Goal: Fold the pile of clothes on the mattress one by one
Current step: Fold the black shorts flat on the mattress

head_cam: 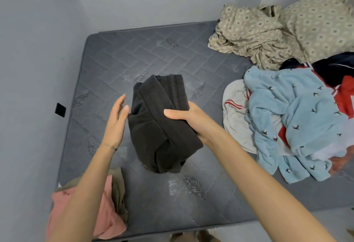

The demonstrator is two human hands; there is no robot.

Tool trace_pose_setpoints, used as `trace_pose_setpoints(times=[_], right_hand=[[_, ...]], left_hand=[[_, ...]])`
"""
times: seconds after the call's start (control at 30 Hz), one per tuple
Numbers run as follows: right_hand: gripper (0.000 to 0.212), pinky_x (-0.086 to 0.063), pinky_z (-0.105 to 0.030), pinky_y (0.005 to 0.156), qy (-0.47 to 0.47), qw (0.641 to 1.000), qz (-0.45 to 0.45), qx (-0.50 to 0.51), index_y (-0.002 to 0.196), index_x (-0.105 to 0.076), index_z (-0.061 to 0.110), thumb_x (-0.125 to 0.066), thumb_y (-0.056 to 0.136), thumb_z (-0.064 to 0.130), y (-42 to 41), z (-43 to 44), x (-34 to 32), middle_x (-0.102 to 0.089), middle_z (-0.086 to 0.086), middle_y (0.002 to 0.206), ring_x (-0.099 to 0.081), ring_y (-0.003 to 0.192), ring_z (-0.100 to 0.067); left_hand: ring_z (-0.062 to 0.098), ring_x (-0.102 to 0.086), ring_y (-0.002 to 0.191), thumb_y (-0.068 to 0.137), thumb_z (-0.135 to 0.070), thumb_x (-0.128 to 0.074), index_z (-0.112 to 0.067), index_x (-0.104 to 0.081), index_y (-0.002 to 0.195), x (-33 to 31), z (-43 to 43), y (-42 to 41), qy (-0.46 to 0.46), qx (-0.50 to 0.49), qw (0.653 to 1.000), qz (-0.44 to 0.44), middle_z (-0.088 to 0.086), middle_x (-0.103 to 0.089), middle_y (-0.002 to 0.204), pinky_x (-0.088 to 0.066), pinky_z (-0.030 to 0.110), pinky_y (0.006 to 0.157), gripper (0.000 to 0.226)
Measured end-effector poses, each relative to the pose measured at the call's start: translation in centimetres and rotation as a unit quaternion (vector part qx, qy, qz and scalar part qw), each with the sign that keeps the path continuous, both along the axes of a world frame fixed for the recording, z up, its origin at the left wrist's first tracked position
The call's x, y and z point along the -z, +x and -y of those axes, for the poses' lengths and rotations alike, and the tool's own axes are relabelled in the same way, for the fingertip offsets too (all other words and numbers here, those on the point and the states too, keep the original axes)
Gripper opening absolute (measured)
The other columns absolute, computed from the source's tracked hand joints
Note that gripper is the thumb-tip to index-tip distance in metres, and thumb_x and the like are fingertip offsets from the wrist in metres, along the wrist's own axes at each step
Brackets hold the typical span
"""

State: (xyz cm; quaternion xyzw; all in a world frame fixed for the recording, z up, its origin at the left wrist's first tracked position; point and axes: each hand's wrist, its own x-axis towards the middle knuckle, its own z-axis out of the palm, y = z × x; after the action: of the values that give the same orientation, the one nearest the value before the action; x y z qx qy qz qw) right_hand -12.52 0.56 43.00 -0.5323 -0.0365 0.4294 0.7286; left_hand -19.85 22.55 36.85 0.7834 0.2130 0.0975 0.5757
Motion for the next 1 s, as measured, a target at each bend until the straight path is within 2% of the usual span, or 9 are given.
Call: trace_pose_setpoints(times=[0.07, 0.13, 0.27, 0.43, 0.5, 0.7, 0.8, 0.9, 1.0], right_hand=[[0.020, -0.056, -0.020, 0.068, -0.039, 0.999, 0.026, 0.008, 0.100, -0.066, 0.017, -0.066, 0.085, 0.003, 1.0, 1.9, 1.1, -0.075, 0.006, 0.091, -0.071, 0.084, -0.008], [0.018, -0.053, -0.016, 0.066, -0.148, 0.986, 0.077, 0.003, 0.098, -0.066, 0.022, -0.067, 0.087, 0.009, 1.8, 4.4, 4.0, -0.073, 0.006, 0.099, -0.070, 0.085, -0.005], [0.016, -0.044, -0.032, 0.078, -0.440, 0.882, 0.168, -0.024, 0.106, -0.061, 0.011, -0.060, 0.092, 0.019, 1.9, 9.6, 15.4, -0.065, -0.009, 0.113, -0.060, 0.105, -0.028], [0.015, -0.043, -0.035, 0.075, -0.569, 0.817, 0.092, -0.003, 0.102, -0.057, 0.006, -0.055, 0.096, 0.019, 0.0, 14.4, 27.9, -0.065, -0.018, 0.106, -0.060, 0.099, -0.037], [0.017, -0.042, -0.036, 0.075, -0.588, 0.806, 0.061, 0.029, 0.103, -0.057, 0.004, -0.054, 0.096, 0.019, -0.1, 16.1, 31.4, -0.064, -0.020, 0.106, -0.060, 0.099, -0.038], [0.022, -0.041, -0.034, 0.080, -0.529, 0.840, -0.032, 0.119, 0.113, -0.060, 0.005, -0.061, 0.092, 0.012, 1.3, 19.7, 37.9, -0.064, -0.015, 0.111, -0.059, 0.104, -0.035], [0.026, -0.042, -0.034, 0.082, -0.516, 0.843, -0.056, 0.144, 0.117, -0.060, 0.007, -0.062, 0.092, 0.012, 2.2, 21.4, 40.6, -0.063, -0.009, 0.107, -0.057, 0.097, -0.028], [0.022, -0.043, -0.034, 0.082, -0.496, 0.838, -0.088, 0.208, 0.113, -0.063, 0.010, -0.062, 0.091, 0.009, 2.7, 22.5, 43.1, -0.064, -0.007, 0.105, -0.057, 0.092, -0.023], [0.023, -0.044, -0.035, 0.084, -0.501, 0.828, -0.100, 0.232, 0.113, -0.063, 0.010, -0.063, 0.090, 0.010, 2.3, 22.7, 45.0, -0.065, -0.007, 0.106, -0.058, 0.092, -0.023]], left_hand=[[-0.006, -0.028, 0.132, 0.101, -0.029, -0.041, -0.028, -0.032, 0.145, 1.2, 0.9, 0.4, -0.010, 0.012, 1.000, -0.012, -0.015, -0.031, 0.147, -0.024, 0.005, 0.104, 0.045], [-0.001, -0.025, 0.136, 0.101, -0.029, -0.043, -0.027, -0.031, 0.147, 3.4, 2.3, 0.5, 0.006, 0.032, 0.999, -0.040, -0.014, -0.030, 0.149, -0.020, 0.020, 0.112, 0.047], [0.015, -0.025, 0.143, 0.099, -0.033, -0.046, -0.019, -0.035, 0.146, 11.4, 5.8, 0.3, 0.171, 0.087, 0.971, -0.145, 0.002, -0.033, 0.153, -0.015, 0.046, 0.119, 0.050], [0.019, -0.004, 0.148, 0.099, -0.049, -0.037, -0.035, -0.021, 0.150, 23.2, 10.2, -0.6, 0.238, 0.170, 0.904, -0.312, -0.001, -0.012, 0.161, 0.001, 0.048, 0.117, 0.055], [0.021, 0.002, 0.148, 0.099, -0.050, -0.034, -0.038, -0.014, 0.151, 27.2, 11.3, -0.8, 0.253, 0.204, 0.878, -0.352, 0.000, -0.004, 0.162, 0.002, 0.049, 0.117, 0.058], [0.025, 0.021, 0.145, 0.096, -0.058, -0.031, -0.040, 0.015, 0.148, 36.1, 14.5, -0.6, 0.331, 0.288, 0.805, -0.399, 0.002, 0.022, 0.159, 0.004, 0.058, 0.114, 0.072], [0.028, 0.027, 0.143, 0.091, -0.067, -0.027, -0.040, 0.029, 0.141, 39.6, 14.7, -0.5, 0.354, 0.284, 0.785, -0.421, 0.002, 0.035, 0.152, 0.003, 0.064, 0.111, 0.079], [0.025, 0.036, 0.137, 0.082, -0.077, -0.014, -0.040, 0.033, 0.139, 42.0, 13.6, -1.1, 0.392, 0.264, 0.761, -0.445, -0.001, 0.044, 0.144, -0.001, 0.067, 0.110, 0.082], [0.024, 0.038, 0.135, 0.072, -0.084, 0.005, -0.038, 0.034, 0.139, 43.1, 12.8, -1.7, 0.417, 0.265, 0.752, -0.437, -0.001, 0.042, 0.147, -0.003, 0.068, 0.109, 0.086]])
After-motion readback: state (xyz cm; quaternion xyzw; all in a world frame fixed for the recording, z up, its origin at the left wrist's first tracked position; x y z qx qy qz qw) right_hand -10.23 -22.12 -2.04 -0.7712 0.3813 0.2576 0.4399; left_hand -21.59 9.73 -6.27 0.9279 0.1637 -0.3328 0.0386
